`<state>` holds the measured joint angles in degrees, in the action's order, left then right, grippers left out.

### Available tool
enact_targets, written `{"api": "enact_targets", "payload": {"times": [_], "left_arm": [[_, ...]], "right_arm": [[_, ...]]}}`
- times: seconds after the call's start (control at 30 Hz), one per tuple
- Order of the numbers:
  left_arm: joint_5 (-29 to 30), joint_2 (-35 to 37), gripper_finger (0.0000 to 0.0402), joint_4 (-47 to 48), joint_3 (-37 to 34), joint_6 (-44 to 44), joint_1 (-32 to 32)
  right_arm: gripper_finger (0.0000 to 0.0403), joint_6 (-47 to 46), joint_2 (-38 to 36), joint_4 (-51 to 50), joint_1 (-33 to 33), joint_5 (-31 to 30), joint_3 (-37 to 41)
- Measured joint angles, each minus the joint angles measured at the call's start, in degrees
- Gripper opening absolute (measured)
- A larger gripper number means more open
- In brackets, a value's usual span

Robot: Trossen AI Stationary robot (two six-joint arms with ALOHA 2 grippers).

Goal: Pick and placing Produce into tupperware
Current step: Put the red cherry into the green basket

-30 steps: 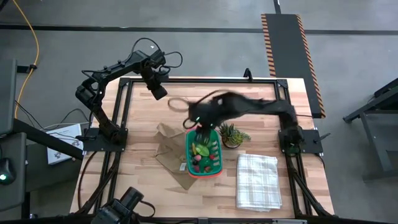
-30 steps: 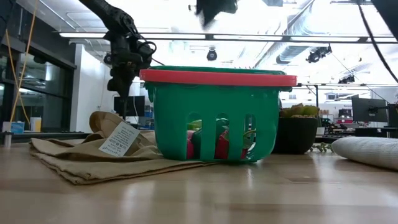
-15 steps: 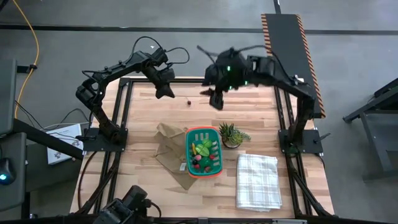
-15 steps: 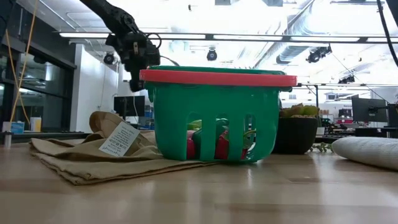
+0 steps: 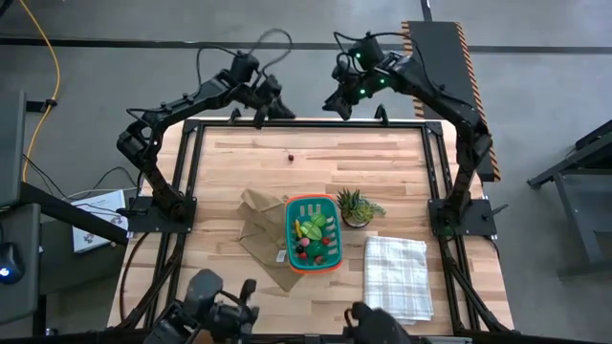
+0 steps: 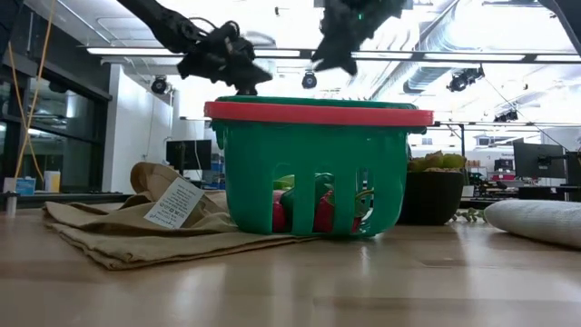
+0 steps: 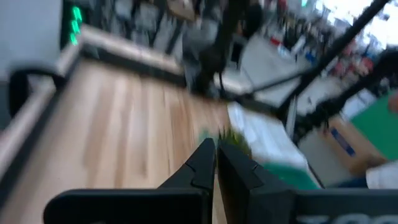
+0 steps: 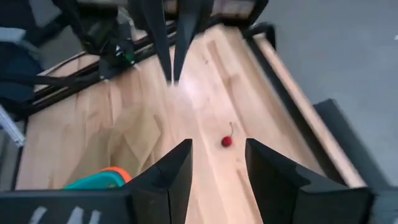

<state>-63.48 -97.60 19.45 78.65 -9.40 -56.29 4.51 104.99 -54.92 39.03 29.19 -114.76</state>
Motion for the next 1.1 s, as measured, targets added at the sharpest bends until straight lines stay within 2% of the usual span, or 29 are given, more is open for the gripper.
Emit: {"api": "enact_targets", "payload": {"times": [0.17,0.27,0.37,0.47,0.63,0.77,0.83,0.9,1.1], "left_arm": [[0.01,0.0,0.0007,-25.24,0.0,18.78,0.01],[3.92,0.02,0.0007,-38.03,0.0,29.29,0.06],[8.55,0.02,0.0007,-45.52,0.0,36.5,0.0],[11.71,0.46,0.0007,-46.8,0.02,42.85,-1.4],[20.25,2.76,0.0005,-39.09,0.02,52.69,-4.75],[32.65,5.89,0.0001,-24.75,0.04,51.97,-6.61],[38.34,6.91,0.0,-16.7,0.47,47.38,-6.78],[40.64,7.08,0.0,-7.71,2.35,39.95,-6.72],[46.81,6.79,0.0,12.44,8.1,10.9,-3.08]], "right_arm": [[0.0137,-3.4,-0.1,12.96,3.06,9.64,11.77],[0.0137,-8.43,-0.09,24.63,5.03,17.21,19.61],[0.0137,-14.04,-0.09,33.23,7.01,21.21,25.86],[0.0137,-17.67,-0.09,36.0,9.22,21.62,29.1],[0.0137,-17.31,-0.23,34.1,13.0,21.38,29.31],[0.0137,-16.32,-0.51,34.68,15.36,21.52,29.31],[0.0137,-15.64,-0.53,34.63,16.36,21.92,29.31],[0.0137,-14.76,-0.57,34.64,16.9,22.07,29.31],[0.0137,-12.49,-0.62,35.52,17.59,25.23,29.27]]}}
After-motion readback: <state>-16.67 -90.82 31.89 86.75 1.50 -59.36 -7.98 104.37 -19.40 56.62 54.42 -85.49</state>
